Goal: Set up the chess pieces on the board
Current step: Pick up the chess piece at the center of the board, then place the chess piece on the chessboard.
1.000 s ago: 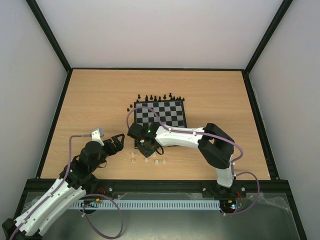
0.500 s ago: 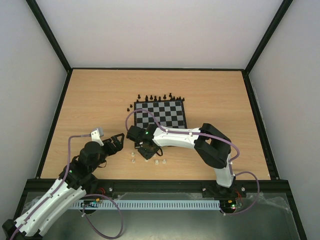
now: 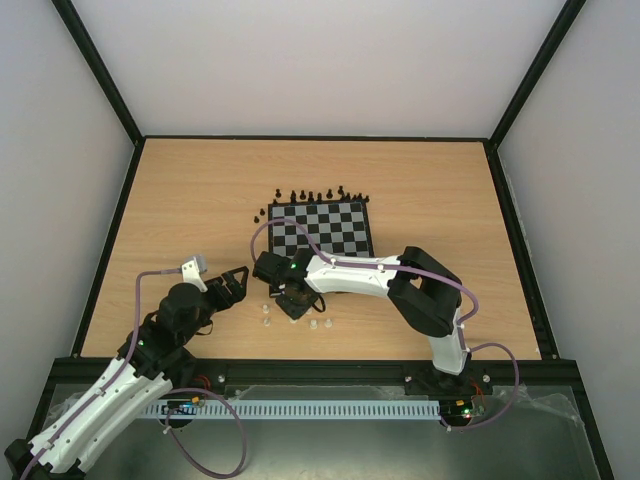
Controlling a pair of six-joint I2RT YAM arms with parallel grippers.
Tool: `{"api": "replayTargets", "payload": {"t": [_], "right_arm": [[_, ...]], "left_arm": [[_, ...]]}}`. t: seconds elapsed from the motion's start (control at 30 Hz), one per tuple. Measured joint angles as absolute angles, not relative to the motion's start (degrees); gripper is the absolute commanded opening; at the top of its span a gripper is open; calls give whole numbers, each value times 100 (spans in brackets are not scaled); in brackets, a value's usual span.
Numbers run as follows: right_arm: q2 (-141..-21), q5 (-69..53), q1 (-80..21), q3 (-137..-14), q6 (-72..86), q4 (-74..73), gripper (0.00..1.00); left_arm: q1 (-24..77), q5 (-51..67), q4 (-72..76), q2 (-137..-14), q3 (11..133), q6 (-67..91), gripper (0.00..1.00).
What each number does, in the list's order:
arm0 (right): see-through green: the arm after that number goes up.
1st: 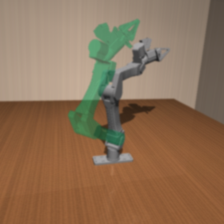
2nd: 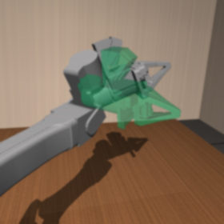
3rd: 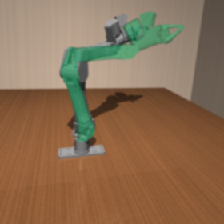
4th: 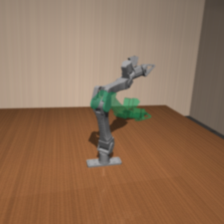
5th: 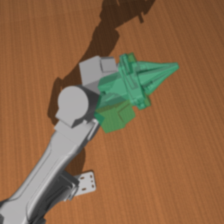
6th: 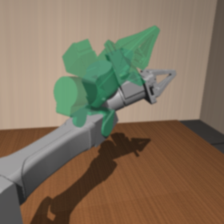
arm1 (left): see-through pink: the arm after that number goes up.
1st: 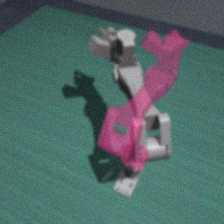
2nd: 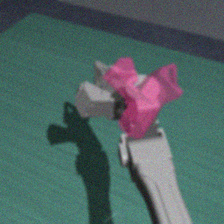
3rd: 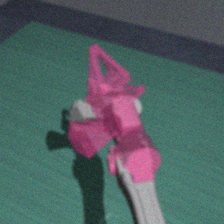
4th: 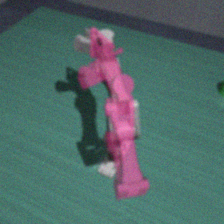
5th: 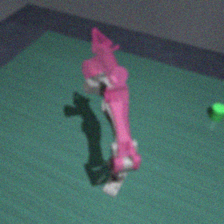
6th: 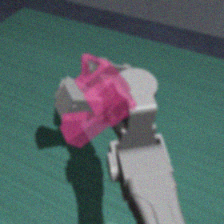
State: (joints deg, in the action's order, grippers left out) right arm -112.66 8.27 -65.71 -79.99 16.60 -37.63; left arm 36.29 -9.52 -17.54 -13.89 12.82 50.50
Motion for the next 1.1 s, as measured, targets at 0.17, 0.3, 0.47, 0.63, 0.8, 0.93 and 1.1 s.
{"api": "replayTargets", "payload": {"t": [0.17, 0.3, 0.47, 0.63, 0.8, 0.93, 1.1], "right_arm": [[-11266, 829, -6571, -8012, 1640, -3760, 8], [-11266, 832, -6571, -8038, 1640, -3760, 8], [-11266, 869, -6571, -8230, 1640, -3756, 8], [-11266, 917, -6560, -8418, 1640, -3760, 8], [-11266, 928, -6464, -8774, 1619, -3785, 8], [-11316, 919, -6283, -9227, 1577, -3793, 8], [-11605, 869, -6007, -9710, 1540, -3795, 8]], "left_arm": [[3629, -952, -1754, -1389, 1282, 5052, 100], [3629, -952, -1756, -1389, 1282, 5059, 99], [3629, -952, -1758, -1389, 1282, 5059, 99], [3629, -952, -1767, -1343, 1282, 5059, 100], [3629, -954, -1774, -1326, 1282, 5059, 99], [3629, -954, -1774, -1326, 1282, 5059, 100], [3629, -954, -1778, -1308, 1282, 5059, 100]]}}
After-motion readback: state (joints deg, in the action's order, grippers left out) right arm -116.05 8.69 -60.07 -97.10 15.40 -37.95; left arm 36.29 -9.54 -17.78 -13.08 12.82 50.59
